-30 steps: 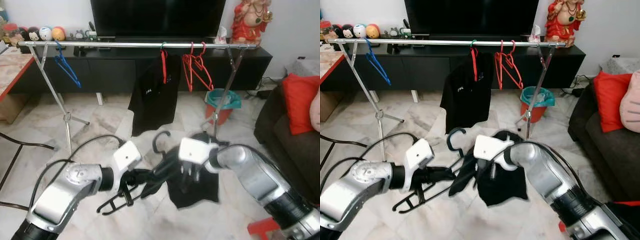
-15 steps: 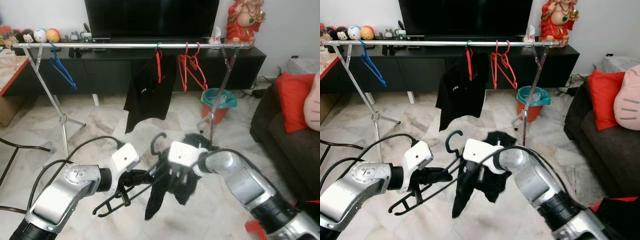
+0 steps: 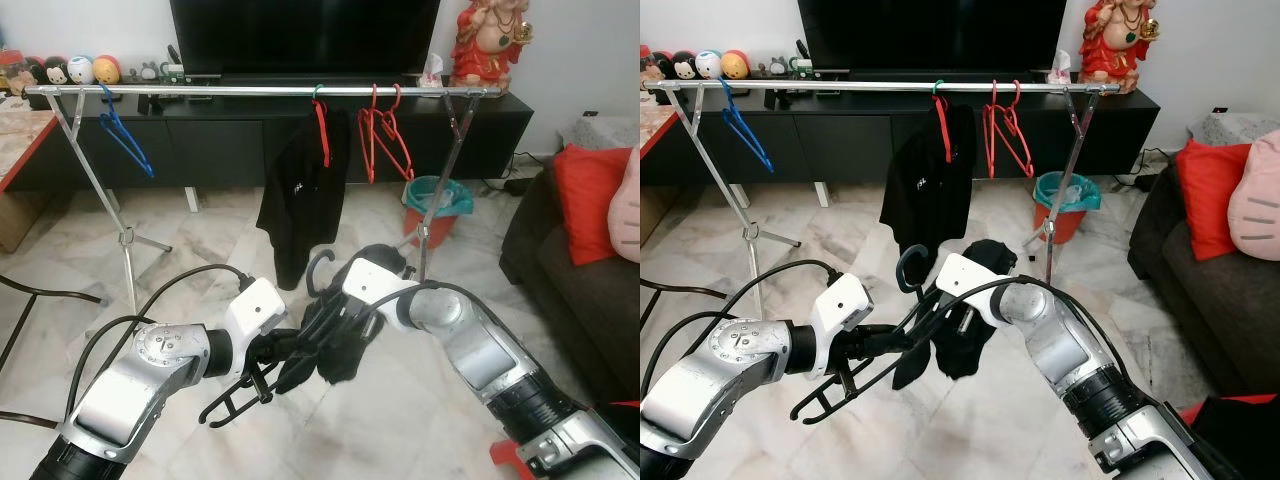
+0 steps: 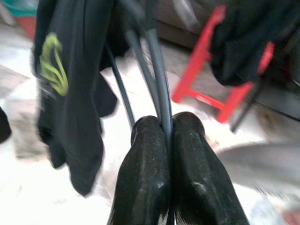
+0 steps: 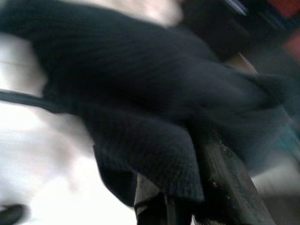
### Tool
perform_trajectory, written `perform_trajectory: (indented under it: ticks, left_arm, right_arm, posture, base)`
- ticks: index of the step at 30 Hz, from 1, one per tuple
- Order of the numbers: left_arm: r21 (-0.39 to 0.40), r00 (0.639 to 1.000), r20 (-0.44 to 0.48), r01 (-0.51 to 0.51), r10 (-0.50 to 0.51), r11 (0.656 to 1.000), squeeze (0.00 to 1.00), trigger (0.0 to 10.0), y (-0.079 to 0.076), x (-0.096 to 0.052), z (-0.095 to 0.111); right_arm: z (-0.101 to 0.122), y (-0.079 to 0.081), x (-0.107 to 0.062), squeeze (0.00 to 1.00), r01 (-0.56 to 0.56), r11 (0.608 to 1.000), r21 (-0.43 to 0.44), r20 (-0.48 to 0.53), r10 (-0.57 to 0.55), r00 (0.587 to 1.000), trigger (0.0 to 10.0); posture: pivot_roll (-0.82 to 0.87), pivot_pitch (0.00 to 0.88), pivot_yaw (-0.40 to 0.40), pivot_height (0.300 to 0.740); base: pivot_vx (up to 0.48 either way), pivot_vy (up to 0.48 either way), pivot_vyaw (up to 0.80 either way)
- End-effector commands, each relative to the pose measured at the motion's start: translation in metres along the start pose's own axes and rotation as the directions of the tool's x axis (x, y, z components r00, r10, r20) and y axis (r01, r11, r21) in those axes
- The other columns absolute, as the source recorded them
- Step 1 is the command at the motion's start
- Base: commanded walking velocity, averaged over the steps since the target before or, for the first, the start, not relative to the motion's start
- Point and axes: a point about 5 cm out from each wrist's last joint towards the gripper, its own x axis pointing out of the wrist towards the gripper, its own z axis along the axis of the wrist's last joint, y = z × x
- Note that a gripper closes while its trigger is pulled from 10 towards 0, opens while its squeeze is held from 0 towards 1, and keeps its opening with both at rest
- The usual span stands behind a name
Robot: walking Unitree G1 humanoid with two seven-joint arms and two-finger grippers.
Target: Hang hanger
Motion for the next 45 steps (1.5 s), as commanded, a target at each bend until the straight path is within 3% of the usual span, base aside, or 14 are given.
perform_trajectory:
  ticks: [1, 6, 9, 13, 22, 30, 38, 40, 45]
  left_arm:
    - [0.002, 0.990, -0.025, 0.137, -0.137, 0.991, 0.00, 10.0, -0.018, 0.004, -0.002]
    - [0.008, 0.987, -0.051, 0.153, -0.152, 0.988, 0.00, 10.0, -0.020, 0.000, -0.004]
    - [0.019, 0.993, -0.056, 0.109, -0.108, 0.994, 0.00, 10.0, -0.015, -0.002, -0.004]
    - [0.041, 0.998, -0.048, 0.050, -0.048, 0.998, 0.00, 10.0, -0.007, 0.000, -0.002]
    - [0.059, 0.990, 0.009, -0.139, 0.139, 0.988, 0.00, 10.0, 0.012, 0.009, 0.011]
    - [0.056, 0.983, -0.010, -0.181, 0.181, 0.982, 0.00, 10.0, 0.013, 0.015, 0.010]
    - [0.075, 0.984, -0.123, -0.123, 0.132, 0.990, 0.00, 10.0, 0.007, 0.011, -0.004]
    - [0.095, 0.967, -0.189, -0.156, 0.172, 0.983, 0.00, 10.0, 0.012, 0.007, -0.011]
    - [0.109, 0.943, -0.225, -0.225, 0.245, 0.968, 0.00, 10.0, 0.020, 0.006, -0.015]
  right_arm:
    - [-0.004, -0.039, -0.010, 0.00, 0.192, 0.981, 0.000, -0.028, -0.192, 0.981, 10.0]
    - [-0.010, -0.046, -0.009, 0.00, 0.253, 0.968, -0.003, -0.057, -0.252, 0.966, 10.0]
    - [-0.012, -0.052, -0.010, 0.00, 0.298, 0.954, 0.027, -0.065, -0.296, 0.953, 10.0]
    - [-0.005, -0.048, -0.006, 0.00, 0.265, 0.962, 0.070, -0.040, -0.262, 0.964, 10.0]
    - [-0.003, -0.040, 0.001, 0.00, 0.247, 0.966, 0.077, -0.043, -0.244, 0.969, 10.0]
    - [0.001, -0.034, 0.003, 0.00, 0.224, 0.971, 0.079, -0.034, -0.222, 0.974, 10.0]
    - [0.002, -0.031, 0.005, 0.00, 0.217, 0.972, 0.087, -0.034, -0.215, 0.976, 10.0]
    - [0.003, -0.031, 0.005, 0.00, 0.218, 0.972, 0.089, -0.033, -0.216, 0.976, 10.0]
    - [0.004, -0.031, 0.006, 0.00, 0.218, 0.972, 0.088, -0.032, -0.216, 0.976, 10.0]
  posture:
    - [0.09, 0.000, -0.059, 0.740]
    - [0.09, 0.000, -0.058, 0.740]
    - [0.09, 0.000, -0.056, 0.740]
    - [0.09, 0.000, -0.056, 0.740]
    - [0.10, 0.000, -0.058, 0.740]
    - [0.10, 0.000, -0.056, 0.740]
    - [0.10, 0.000, -0.054, 0.740]
    - [0.10, 0.000, -0.054, 0.740]
    - [0.11, 0.000, -0.057, 0.740]
  base:
    - [0.000, 0.000, 0.00]
    - [0.000, 0.000, 0.00]
    - [0.000, 0.000, 0.00]
    - [0.000, 0.000, 0.00]
    - [0.000, 0.000, 0.00]
    - [0.000, 0.000, 0.00]
    - [0.000, 0.000, 0.00]
    - [0.000, 0.000, 0.00]
    - [0.000, 0.000, 0.00]
